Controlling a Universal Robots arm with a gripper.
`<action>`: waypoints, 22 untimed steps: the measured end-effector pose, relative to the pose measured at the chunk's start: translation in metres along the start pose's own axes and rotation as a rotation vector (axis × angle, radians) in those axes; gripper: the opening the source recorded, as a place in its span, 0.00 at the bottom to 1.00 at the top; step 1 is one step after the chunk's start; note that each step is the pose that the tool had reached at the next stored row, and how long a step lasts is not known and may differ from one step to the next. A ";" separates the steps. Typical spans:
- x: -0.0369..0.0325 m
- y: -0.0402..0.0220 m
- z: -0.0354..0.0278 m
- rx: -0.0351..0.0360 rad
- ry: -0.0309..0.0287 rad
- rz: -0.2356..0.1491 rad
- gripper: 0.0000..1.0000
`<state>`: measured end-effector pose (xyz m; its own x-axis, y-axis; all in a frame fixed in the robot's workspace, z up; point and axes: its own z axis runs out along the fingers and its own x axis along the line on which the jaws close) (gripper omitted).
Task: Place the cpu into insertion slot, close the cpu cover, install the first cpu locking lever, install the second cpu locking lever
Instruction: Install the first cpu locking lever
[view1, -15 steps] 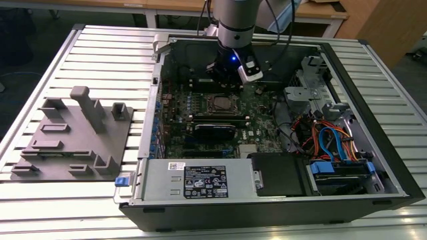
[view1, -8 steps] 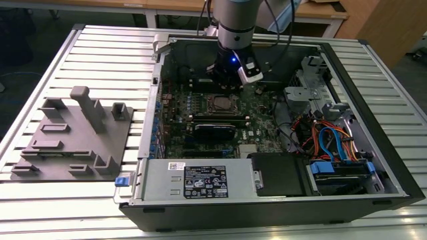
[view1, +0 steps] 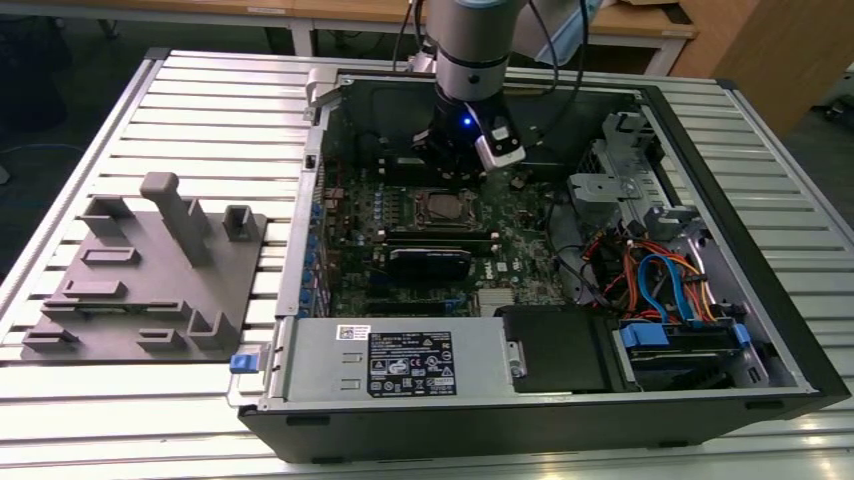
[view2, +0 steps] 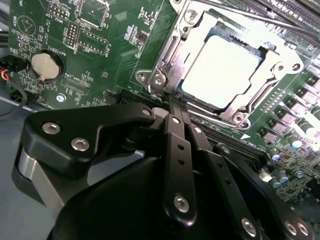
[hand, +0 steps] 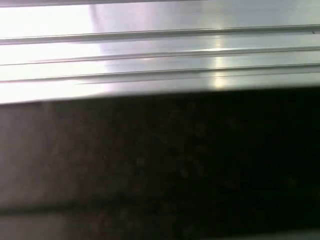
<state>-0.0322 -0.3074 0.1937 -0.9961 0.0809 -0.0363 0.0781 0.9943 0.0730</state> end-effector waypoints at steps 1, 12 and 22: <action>0.0000 -0.0001 -0.0001 -0.0069 0.0006 0.000 0.11; -0.0003 0.0007 -0.0062 -0.0408 0.0030 0.002 0.11; -0.0008 -0.0023 -0.0125 -0.0403 0.0031 0.002 0.11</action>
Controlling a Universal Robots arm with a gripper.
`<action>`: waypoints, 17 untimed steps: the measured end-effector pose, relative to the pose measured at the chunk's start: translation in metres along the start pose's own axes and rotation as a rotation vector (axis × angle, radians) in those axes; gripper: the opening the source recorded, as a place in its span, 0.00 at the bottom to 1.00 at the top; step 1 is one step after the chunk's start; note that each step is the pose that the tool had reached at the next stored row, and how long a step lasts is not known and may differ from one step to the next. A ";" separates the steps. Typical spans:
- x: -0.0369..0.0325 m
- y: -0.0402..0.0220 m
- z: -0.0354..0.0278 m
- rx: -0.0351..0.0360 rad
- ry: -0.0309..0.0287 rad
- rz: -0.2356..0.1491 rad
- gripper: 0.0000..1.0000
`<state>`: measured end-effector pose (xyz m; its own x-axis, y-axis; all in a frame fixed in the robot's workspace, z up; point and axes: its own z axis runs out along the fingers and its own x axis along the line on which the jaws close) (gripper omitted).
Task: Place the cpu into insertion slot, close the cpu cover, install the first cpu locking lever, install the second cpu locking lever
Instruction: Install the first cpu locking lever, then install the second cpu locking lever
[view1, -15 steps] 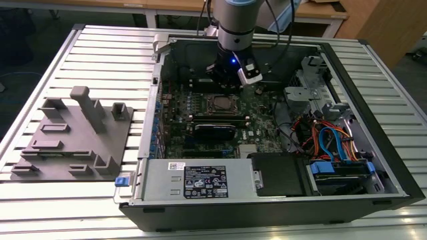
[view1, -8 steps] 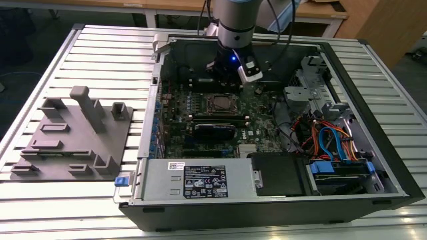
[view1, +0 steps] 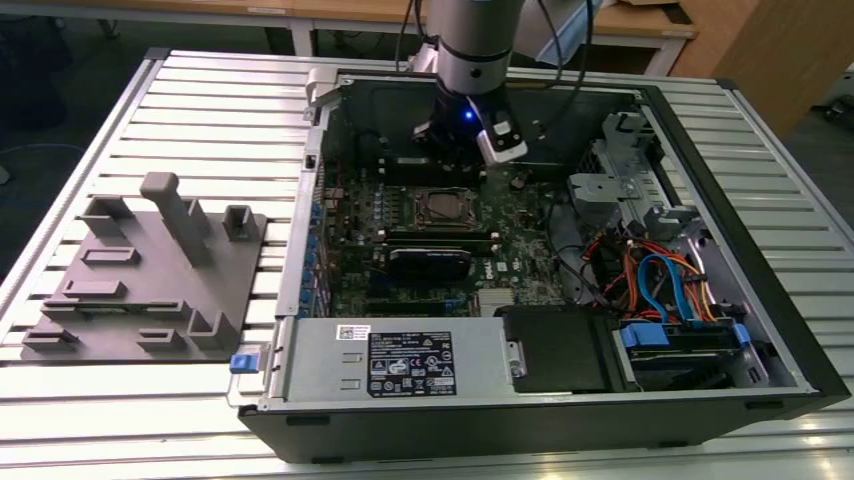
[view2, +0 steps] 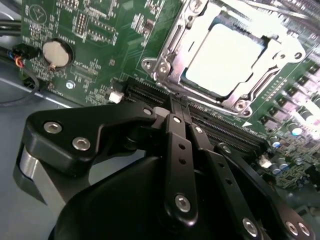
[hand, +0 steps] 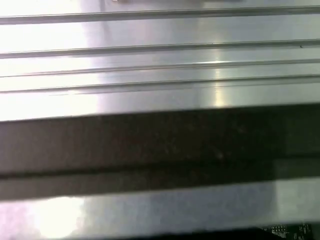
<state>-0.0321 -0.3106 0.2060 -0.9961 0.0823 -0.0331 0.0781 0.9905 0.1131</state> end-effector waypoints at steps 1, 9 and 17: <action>-0.0001 -0.0018 -0.0001 0.0002 -0.0001 0.000 0.11; -0.0006 -0.0067 -0.0007 0.0010 -0.0002 0.000 0.11; -0.0006 -0.0070 -0.0007 0.0009 -0.0002 0.000 0.11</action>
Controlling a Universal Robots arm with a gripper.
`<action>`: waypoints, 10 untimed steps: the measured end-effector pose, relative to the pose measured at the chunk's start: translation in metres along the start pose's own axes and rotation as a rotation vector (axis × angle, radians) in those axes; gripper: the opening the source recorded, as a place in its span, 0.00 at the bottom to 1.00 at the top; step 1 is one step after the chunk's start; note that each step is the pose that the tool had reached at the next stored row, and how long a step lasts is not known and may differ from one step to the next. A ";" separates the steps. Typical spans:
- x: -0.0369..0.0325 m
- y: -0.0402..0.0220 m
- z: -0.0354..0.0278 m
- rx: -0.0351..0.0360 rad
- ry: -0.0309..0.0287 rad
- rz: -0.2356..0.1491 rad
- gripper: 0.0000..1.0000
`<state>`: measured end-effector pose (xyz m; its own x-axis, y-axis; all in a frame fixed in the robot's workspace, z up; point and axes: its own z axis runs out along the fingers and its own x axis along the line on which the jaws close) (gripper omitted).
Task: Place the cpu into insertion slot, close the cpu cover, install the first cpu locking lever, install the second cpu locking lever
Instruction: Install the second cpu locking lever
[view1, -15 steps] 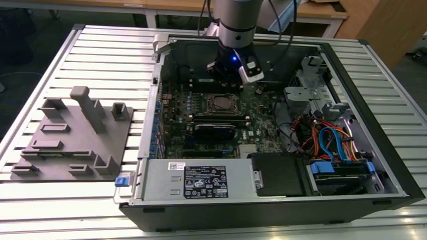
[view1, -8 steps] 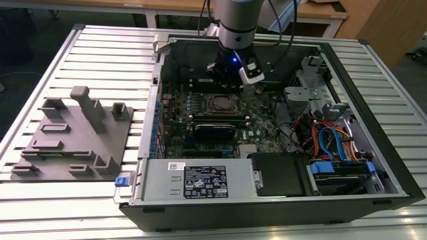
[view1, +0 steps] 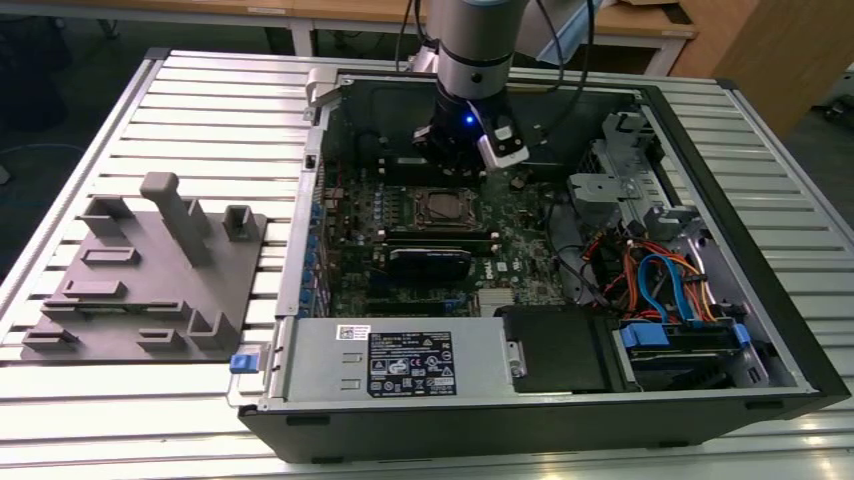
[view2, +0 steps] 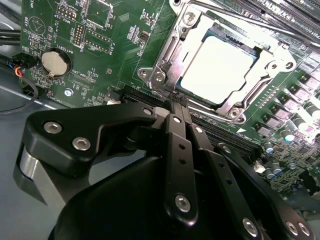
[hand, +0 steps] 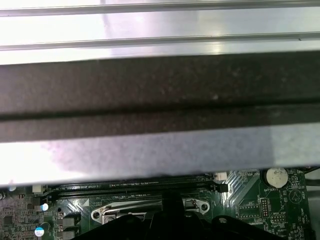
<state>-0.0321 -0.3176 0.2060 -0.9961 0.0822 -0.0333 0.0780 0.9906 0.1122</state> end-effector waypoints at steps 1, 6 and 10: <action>-0.0001 -0.0004 -0.0001 0.0002 0.0001 0.000 0.11; -0.0005 -0.0055 -0.0006 0.0000 0.0000 0.000 0.11; -0.0008 -0.0082 -0.0013 0.0014 0.0000 0.000 0.11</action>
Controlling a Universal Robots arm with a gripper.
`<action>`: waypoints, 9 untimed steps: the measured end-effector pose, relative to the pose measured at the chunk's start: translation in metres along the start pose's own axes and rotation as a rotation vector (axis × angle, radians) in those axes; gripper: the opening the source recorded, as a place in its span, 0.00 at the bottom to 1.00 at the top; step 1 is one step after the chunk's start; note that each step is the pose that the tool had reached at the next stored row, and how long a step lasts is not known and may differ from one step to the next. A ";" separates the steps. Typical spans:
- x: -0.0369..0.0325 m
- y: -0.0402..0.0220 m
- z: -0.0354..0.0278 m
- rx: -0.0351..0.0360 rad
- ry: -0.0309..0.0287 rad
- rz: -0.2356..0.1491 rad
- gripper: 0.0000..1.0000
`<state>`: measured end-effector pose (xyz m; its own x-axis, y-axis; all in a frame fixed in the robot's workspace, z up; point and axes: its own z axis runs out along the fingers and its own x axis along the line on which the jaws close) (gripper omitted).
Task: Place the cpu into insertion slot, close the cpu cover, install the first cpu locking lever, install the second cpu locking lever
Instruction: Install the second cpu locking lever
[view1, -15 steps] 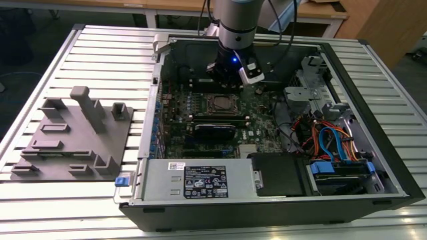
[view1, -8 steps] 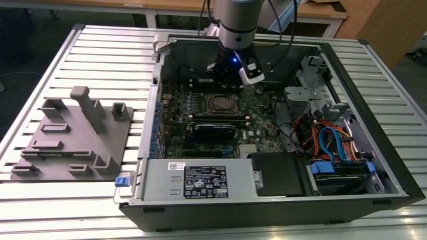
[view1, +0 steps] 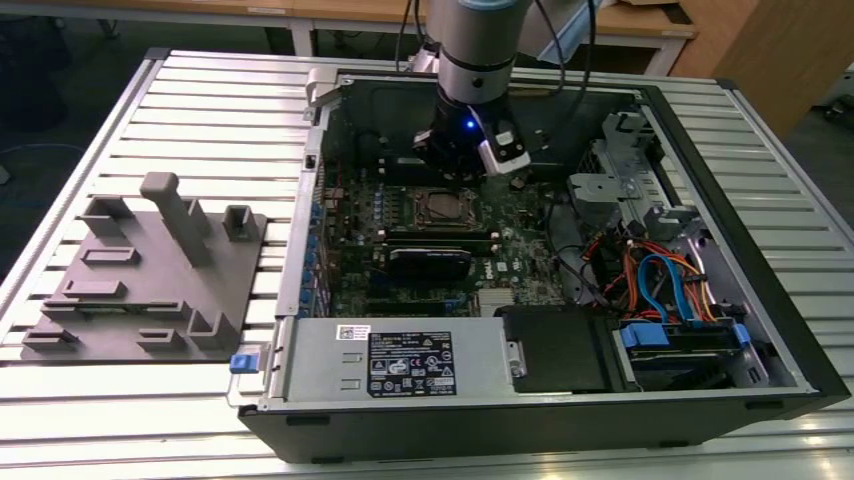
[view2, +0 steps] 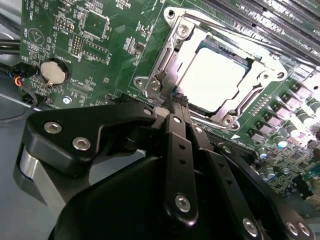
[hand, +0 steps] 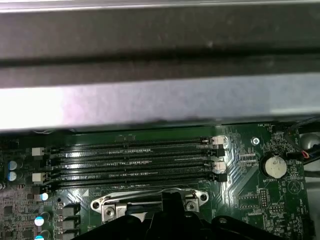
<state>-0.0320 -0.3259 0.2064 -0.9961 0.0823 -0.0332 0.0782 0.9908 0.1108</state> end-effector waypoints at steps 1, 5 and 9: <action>-0.0001 0.0002 -0.0012 -0.0002 0.0000 0.000 0.11; -0.0006 0.0009 -0.0079 -0.0001 0.0004 0.000 0.11; -0.0007 0.0012 -0.0102 0.0000 0.0004 0.000 0.11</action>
<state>-0.0317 -0.3259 0.2167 -0.9961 0.0824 -0.0328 0.0783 0.9907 0.1109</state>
